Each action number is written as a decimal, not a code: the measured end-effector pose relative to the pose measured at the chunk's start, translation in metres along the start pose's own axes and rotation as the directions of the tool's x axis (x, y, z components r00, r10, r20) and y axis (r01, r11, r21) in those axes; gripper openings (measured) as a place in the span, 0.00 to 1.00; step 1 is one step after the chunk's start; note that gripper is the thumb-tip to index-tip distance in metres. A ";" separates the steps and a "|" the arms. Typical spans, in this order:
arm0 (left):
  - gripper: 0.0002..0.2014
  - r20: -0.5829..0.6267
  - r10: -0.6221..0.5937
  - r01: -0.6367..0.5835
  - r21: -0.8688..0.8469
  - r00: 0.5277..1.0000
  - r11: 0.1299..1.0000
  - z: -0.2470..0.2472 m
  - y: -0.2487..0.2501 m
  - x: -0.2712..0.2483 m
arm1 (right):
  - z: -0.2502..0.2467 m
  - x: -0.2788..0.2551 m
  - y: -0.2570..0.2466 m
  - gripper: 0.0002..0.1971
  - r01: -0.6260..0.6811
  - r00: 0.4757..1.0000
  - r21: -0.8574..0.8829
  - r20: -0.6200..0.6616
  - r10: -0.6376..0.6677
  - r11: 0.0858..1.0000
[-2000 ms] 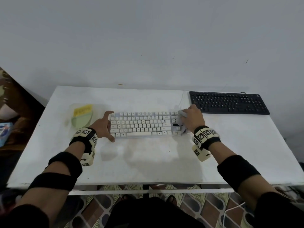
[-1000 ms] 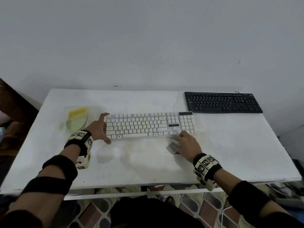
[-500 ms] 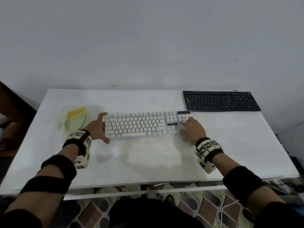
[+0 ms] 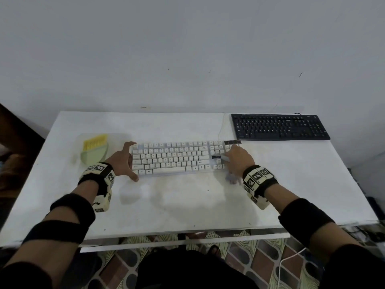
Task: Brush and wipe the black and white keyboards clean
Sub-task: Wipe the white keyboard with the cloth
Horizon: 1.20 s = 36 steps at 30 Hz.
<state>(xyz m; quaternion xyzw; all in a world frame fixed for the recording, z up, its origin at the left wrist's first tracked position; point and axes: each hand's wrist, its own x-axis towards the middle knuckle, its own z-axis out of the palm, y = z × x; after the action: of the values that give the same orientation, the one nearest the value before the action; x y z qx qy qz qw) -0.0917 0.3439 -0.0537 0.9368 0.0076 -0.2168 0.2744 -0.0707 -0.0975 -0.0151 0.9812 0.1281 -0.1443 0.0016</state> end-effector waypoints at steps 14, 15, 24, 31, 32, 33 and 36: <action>0.73 0.006 0.007 -0.007 -0.029 1.000 1.000 -0.001 0.003 -0.003 | -0.010 -0.001 0.005 0.16 0.009 0.993 0.097 -0.122 0.003 0.995; 0.73 0.008 0.005 -0.005 -0.027 1.000 1.000 -0.001 0.004 -0.003 | -0.005 -0.005 0.006 0.16 0.011 0.994 0.094 -0.110 -0.001 0.995; 0.73 0.015 0.005 -0.004 -0.014 1.000 1.000 -0.001 0.004 -0.002 | -0.012 -0.018 0.011 0.19 -0.073 0.963 0.278 -0.228 0.140 0.958; 0.73 -0.001 -0.002 0.002 -0.032 1.000 0.999 0.001 0.002 -0.001 | -0.006 -0.004 0.021 0.12 -0.138 0.972 0.209 -0.160 0.173 0.968; 0.73 0.000 -0.006 0.006 -0.034 1.000 0.999 0.001 0.001 0.000 | -0.002 -0.008 0.021 0.13 -0.117 0.977 0.145 -0.158 0.140 0.982; 0.73 0.000 -0.010 0.010 -0.035 1.000 0.999 0.001 0.001 0.000 | 0.001 -0.015 0.020 0.14 -0.087 0.983 0.100 -0.152 0.102 0.991; 0.72 0.001 -0.002 0.002 -0.041 1.000 0.999 0.001 0.001 0.001 | 0.003 -0.038 0.017 0.08 -0.034 0.996 0.084 -0.084 0.041 0.996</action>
<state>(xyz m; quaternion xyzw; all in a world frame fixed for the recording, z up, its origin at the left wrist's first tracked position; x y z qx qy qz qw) -0.0908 0.3426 -0.0547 0.9309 0.0126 -0.2173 0.2932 -0.1022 -0.1238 -0.0078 0.9880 0.1034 -0.1069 -0.0415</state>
